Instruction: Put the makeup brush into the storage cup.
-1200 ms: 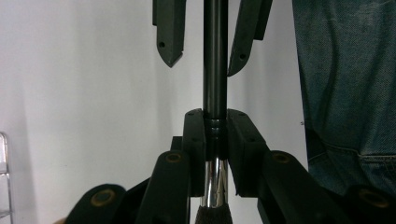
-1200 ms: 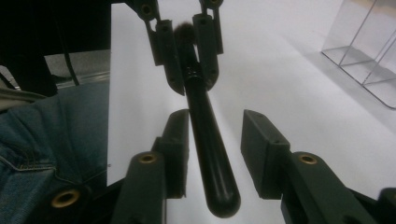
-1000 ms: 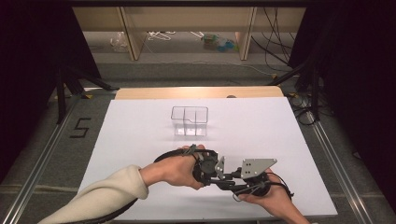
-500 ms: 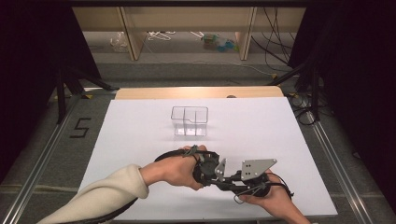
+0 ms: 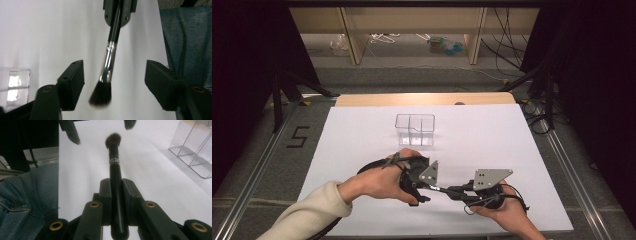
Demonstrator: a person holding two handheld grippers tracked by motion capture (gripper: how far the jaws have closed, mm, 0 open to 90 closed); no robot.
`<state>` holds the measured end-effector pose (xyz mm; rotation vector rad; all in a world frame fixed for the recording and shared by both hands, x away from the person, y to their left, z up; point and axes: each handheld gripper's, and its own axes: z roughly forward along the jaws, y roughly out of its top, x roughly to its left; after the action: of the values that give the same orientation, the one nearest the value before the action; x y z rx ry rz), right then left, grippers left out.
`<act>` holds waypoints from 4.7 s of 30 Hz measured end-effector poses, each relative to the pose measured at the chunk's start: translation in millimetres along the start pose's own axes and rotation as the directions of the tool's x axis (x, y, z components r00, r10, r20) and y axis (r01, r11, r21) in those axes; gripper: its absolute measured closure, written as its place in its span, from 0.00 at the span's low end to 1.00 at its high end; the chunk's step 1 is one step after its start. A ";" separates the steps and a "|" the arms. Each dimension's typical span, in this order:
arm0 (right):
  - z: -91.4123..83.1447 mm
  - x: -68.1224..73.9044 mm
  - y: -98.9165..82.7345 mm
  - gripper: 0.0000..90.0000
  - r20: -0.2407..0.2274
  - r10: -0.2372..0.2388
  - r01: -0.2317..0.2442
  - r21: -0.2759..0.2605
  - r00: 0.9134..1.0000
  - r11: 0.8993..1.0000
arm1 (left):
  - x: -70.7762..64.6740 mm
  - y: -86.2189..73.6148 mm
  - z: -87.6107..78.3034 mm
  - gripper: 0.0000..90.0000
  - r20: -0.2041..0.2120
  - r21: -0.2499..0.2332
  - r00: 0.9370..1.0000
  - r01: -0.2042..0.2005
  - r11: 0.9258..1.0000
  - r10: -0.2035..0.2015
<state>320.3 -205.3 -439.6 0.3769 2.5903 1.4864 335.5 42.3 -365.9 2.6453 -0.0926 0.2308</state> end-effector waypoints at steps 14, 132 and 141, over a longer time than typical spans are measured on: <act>-9.1 -5.4 -1.0 0.88 0.030 0.012 -0.011 -0.011 0.999 1.000 | -6.6 -63.7 -16.2 0.25 -0.078 -0.121 0.986 0.135 0.983 -0.145; 5.2 -28.9 34.4 0.88 0.087 0.124 -0.089 -0.324 0.989 0.942 | -20.0 -128.5 6.2 0.24 -0.044 -0.587 0.848 0.405 0.701 -0.528; 9.0 -27.4 37.8 0.88 0.070 0.125 -0.097 -0.311 0.990 0.946 | -18.9 -127.4 6.7 0.24 -0.045 -0.591 0.851 0.399 0.701 -0.523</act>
<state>354.5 -187.2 -411.8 0.5434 2.2528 1.8288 331.4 152.1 -433.5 1.9464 0.5077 0.2592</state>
